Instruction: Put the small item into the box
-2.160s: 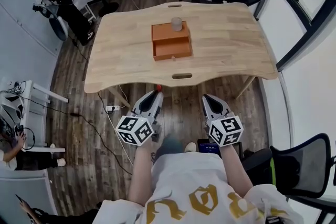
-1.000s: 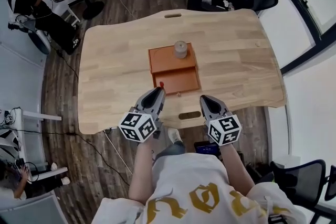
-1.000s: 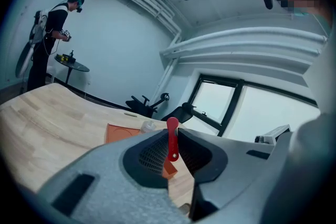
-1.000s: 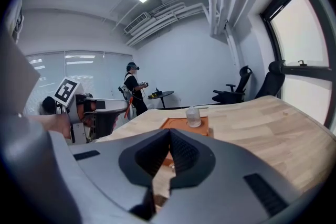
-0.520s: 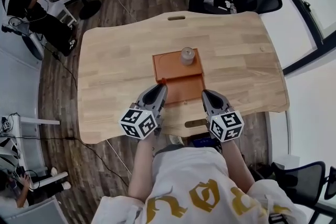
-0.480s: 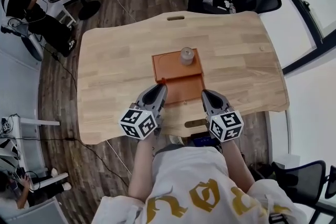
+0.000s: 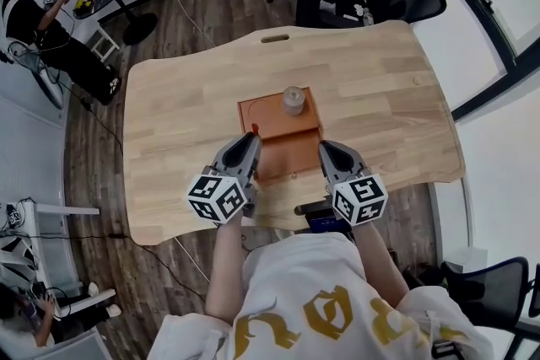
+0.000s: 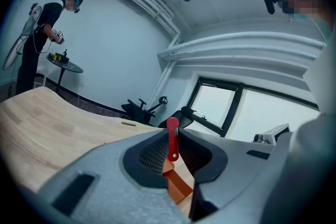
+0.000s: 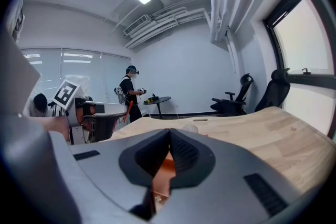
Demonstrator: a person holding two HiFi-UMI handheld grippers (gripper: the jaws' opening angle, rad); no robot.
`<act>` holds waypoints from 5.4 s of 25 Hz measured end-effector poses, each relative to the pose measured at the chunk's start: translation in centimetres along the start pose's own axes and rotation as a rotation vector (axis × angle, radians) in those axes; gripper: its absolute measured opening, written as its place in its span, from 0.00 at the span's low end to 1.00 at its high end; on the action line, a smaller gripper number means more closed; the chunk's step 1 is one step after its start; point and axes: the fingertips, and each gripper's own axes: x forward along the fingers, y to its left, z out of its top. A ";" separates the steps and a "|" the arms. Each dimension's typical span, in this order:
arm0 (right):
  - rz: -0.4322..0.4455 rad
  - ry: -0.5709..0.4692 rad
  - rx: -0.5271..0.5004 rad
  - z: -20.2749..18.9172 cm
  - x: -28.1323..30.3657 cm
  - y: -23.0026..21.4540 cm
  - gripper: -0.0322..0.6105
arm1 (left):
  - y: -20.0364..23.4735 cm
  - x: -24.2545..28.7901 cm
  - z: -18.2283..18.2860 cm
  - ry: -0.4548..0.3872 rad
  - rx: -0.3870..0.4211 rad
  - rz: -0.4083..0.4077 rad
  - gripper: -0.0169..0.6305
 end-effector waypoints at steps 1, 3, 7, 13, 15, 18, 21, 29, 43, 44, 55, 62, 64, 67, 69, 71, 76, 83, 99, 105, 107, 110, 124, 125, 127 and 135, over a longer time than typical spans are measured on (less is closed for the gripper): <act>-0.001 0.000 0.002 0.1 0.0 -0.3 0.07 | 0.0 0.2 -0.1 0.001 -0.002 0.001 0.11; -0.011 0.010 0.002 -0.1 0.2 -1.0 0.07 | 0.0 0.7 -0.2 0.005 -0.003 0.002 0.11; -0.020 0.036 0.007 -0.9 0.6 -1.7 0.07 | 0.2 1.3 -0.8 0.019 -0.009 0.002 0.11; -0.006 0.045 0.012 -1.2 1.3 -1.6 0.07 | 0.5 1.8 -1.4 0.033 -0.021 0.002 0.11; -0.004 0.051 0.016 -1.4 1.4 -1.5 0.07 | 0.5 1.8 -1.6 0.039 -0.022 0.002 0.11; -0.002 0.056 0.020 -1.6 1.7 -1.3 0.07 | 0.9 1.7 -2.2 0.054 -0.024 0.005 0.11; -0.002 0.064 0.024 -2.0 1.9 -1.4 0.07 | 1.3 1.8 -2.9 0.071 -0.026 0.011 0.11; -0.023 0.117 0.042 -4.1 2.2 -2.8 0.07 | 2.4 2.5 -5.5 0.131 -0.062 0.024 0.11; -0.012 0.194 0.059 -7.0 4.2 -4.2 0.07 | 3.5 4.4 -9.8 0.256 -0.061 0.024 0.11; -0.008 0.201 0.059 -7.3 4.3 -4.2 0.07 | 3.7 4.5 -10.2 0.266 -0.066 0.024 0.11; 0.007 0.288 0.043 -10.2 5.9 -5.0 0.07 | 4.4 6.3 -13.7 0.387 -0.052 0.012 0.11; 0.007 0.296 0.066 -10.6 6.5 -6.2 0.07 | 4.9 7.6 -16.0 0.492 -0.001 0.026 0.11; 0.007 0.299 0.073 -10.8 6.6 -6.6 0.07 | 4.9 8.1 -16.6 0.523 0.015 0.024 0.11; 0.008 0.306 0.079 -11.1 6.7 -7.1 0.07 | 4.8 8.6 -17.6 0.565 0.019 0.019 0.11; 0.005 0.311 0.085 -11.4 6.6 -7.5 0.07 | 4.8 8.9 -18.1 0.590 0.018 0.017 0.11; -0.007 0.314 0.099 -11.6 6.6 -8.1 0.07 | 4.9 9.2 -18.6 0.615 0.022 0.018 0.11; -0.020 0.316 0.118 -11.9 6.8 -9.4 0.07 | 4.8 10.1 -20.1 0.692 0.043 0.007 0.11; -0.016 0.320 0.134 -12.3 7.1 -10.0 0.07 | 4.9 10.4 -23.2 0.833 0.080 0.011 0.11; -0.020 0.321 0.159 -12.6 7.2 -11.1 0.07 | 5.6 11.9 -24.8 0.920 0.171 0.051 0.11; -0.021 0.310 0.151 -12.1 7.0 -10.7 0.07 | 5.8 11.9 -24.7 0.919 0.175 0.047 0.11; -0.023 0.302 0.148 -11.7 6.8 -10.4 0.07 | 5.7 11.8 -24.4 0.917 0.176 0.044 0.12; -0.027 0.287 0.144 -10.9 6.4 -10.1 0.07 | 5.2 11.7 -23.4 0.888 0.191 0.039 0.12; -0.036 0.185 0.096 -7.0 3.9 -7.8 0.07 | 2.3 10.8 -16.9 0.668 0.347 0.049 0.07; -0.034 0.180 0.090 -6.8 3.7 -7.6 0.07 | 2.1 10.7 -16.2 0.648 0.346 0.050 0.06; -0.034 0.171 0.083 -6.3 3.1 -7.0 0.07 | 1.7 10.3 -14.8 0.605 0.337 0.054 0.05; -0.036 0.114 0.061 -4.4 1.3 -5.4 0.07 | -0.5 8.2 -10.3 0.407 0.210 0.021 0.04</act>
